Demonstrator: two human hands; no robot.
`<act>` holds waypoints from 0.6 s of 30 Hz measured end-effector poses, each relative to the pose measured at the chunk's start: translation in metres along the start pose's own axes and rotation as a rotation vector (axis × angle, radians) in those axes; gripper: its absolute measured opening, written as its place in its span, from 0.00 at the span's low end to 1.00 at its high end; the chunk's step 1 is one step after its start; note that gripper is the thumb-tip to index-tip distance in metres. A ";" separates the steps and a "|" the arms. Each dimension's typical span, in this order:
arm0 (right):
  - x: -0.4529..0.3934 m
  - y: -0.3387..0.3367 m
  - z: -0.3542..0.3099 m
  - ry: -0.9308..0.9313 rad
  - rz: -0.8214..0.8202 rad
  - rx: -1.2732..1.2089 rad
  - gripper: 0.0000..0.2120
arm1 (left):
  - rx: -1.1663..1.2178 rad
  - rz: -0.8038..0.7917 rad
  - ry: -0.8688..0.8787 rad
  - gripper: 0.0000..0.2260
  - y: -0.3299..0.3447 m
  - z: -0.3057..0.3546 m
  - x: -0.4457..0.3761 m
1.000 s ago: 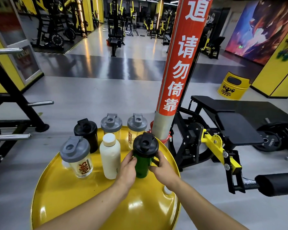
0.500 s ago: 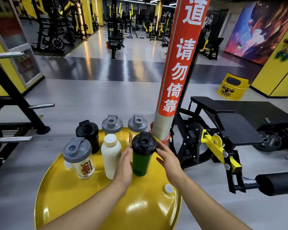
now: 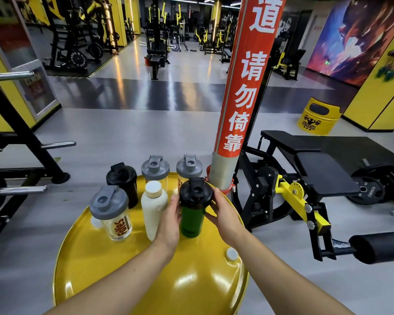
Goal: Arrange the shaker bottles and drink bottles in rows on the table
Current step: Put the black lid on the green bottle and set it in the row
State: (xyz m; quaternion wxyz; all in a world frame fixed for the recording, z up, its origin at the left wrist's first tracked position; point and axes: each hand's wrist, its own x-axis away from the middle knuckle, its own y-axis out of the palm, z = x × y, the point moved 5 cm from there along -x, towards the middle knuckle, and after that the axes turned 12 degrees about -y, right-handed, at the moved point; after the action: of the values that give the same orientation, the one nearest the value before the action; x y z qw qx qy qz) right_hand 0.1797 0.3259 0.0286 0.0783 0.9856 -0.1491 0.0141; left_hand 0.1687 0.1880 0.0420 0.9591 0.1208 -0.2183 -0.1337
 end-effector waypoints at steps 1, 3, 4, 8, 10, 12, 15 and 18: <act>0.000 0.000 0.000 0.004 0.001 -0.001 0.20 | 0.001 -0.001 -0.003 0.14 0.000 0.000 0.000; 0.001 -0.001 -0.002 0.009 0.007 -0.002 0.20 | -0.012 -0.005 -0.004 0.13 -0.001 -0.001 0.000; 0.001 0.000 -0.002 0.011 0.006 -0.002 0.19 | -0.019 -0.009 -0.005 0.13 -0.002 -0.001 0.000; 0.003 0.001 -0.003 0.020 0.008 0.007 0.14 | -0.066 -0.013 0.005 0.14 -0.002 -0.001 0.000; 0.004 0.002 -0.004 0.014 0.009 0.014 0.14 | -0.075 -0.027 0.010 0.14 -0.002 -0.001 0.000; 0.004 0.001 -0.003 0.007 0.011 0.026 0.15 | -0.083 -0.033 0.029 0.14 -0.001 0.001 0.001; 0.004 0.001 -0.004 0.000 0.005 0.034 0.19 | -0.129 -0.014 0.022 0.14 -0.003 0.002 0.000; 0.004 0.000 -0.006 -0.003 0.010 0.080 0.21 | -0.195 0.038 -0.016 0.12 -0.012 -0.005 -0.003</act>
State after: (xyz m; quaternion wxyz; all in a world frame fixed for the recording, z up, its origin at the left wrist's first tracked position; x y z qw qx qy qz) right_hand 0.1835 0.3257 0.0349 0.0387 0.9872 -0.1535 0.0190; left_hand 0.1652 0.1783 0.0332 0.9669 0.0217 -0.2143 -0.1369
